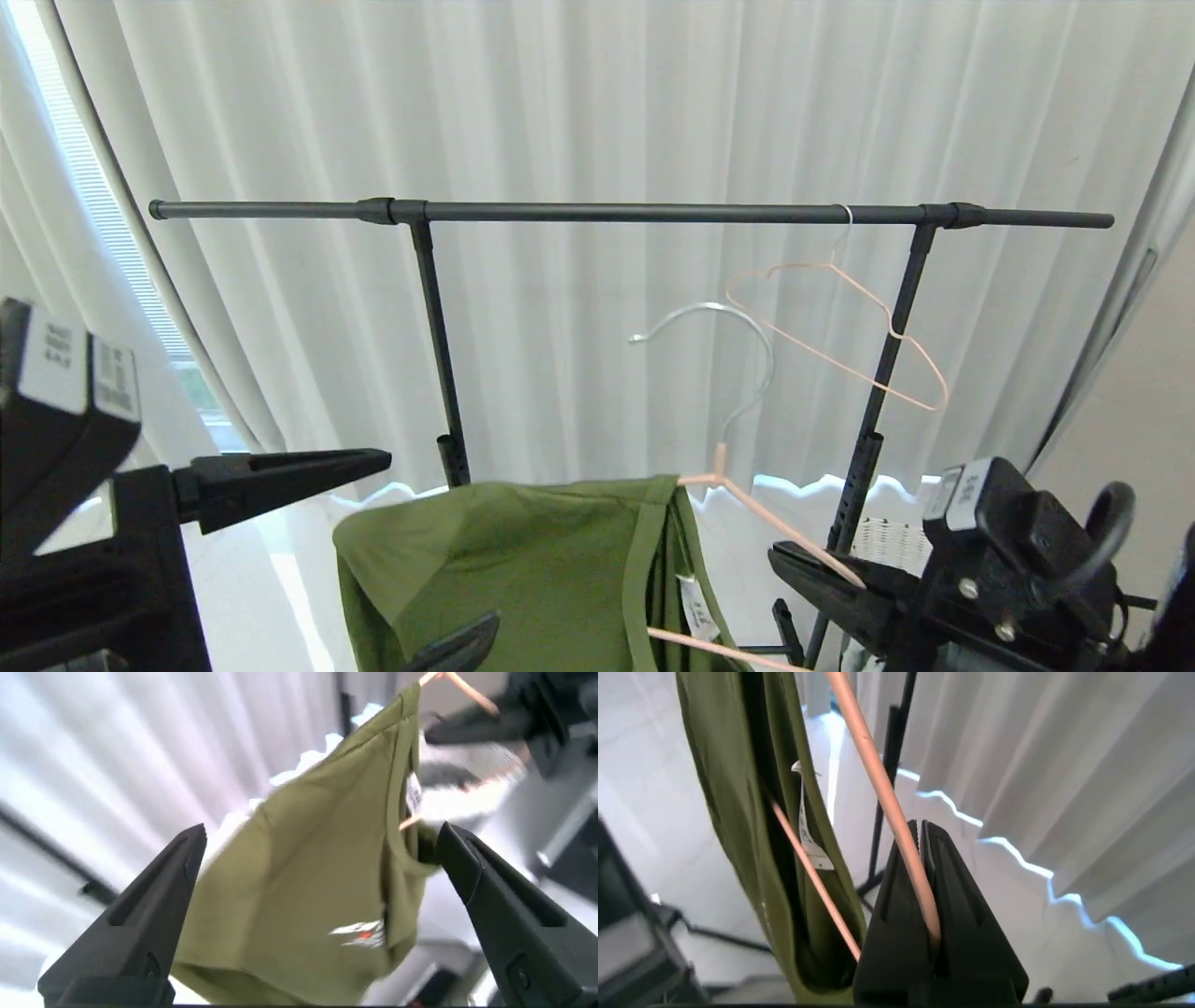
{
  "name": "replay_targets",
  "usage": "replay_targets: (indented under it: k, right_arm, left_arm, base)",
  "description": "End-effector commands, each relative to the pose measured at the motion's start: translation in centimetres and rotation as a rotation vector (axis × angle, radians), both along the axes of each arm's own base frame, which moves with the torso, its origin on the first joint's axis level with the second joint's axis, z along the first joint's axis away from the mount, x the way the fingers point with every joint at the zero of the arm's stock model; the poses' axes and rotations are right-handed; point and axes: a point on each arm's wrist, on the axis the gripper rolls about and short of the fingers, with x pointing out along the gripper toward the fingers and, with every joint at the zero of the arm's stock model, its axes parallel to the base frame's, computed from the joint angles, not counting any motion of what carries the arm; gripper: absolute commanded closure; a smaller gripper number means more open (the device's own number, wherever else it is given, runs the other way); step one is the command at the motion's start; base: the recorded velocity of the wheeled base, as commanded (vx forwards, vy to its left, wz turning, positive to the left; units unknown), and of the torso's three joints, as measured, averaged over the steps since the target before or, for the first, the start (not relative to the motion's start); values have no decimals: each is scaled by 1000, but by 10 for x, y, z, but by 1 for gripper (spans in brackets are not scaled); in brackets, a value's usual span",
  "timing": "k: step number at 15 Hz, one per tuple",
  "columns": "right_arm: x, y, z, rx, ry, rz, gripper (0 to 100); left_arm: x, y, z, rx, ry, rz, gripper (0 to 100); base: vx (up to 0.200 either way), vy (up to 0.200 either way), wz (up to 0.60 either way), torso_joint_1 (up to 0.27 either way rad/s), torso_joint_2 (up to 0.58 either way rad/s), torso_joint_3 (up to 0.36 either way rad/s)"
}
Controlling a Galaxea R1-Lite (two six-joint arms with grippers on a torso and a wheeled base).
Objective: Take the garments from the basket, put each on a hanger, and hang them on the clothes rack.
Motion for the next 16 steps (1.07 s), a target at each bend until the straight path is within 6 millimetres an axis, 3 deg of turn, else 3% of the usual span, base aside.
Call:
replay_targets:
  k: [1, 8, 16]
  right_arm:
    - [-13, -16, -4, -13, -16, 40, 100]
    - [-33, -3, -17, -83, -11, 168, 100]
    - [-39, 4, -16, -85, -17, 213, 100]
  left_arm:
    - [0, -1, -11, 35, 25, -49, 0]
    - [8, -23, -42, 152, 149, -198, 0]
    - [8, -22, -59, 205, 193, -200, 0]
  base:
    - [0, 0, 0, 0, 0, 0]
    - [0, 0, 0, 0, 0, 0]
    - [0, 0, 0, 0, 0, 0]
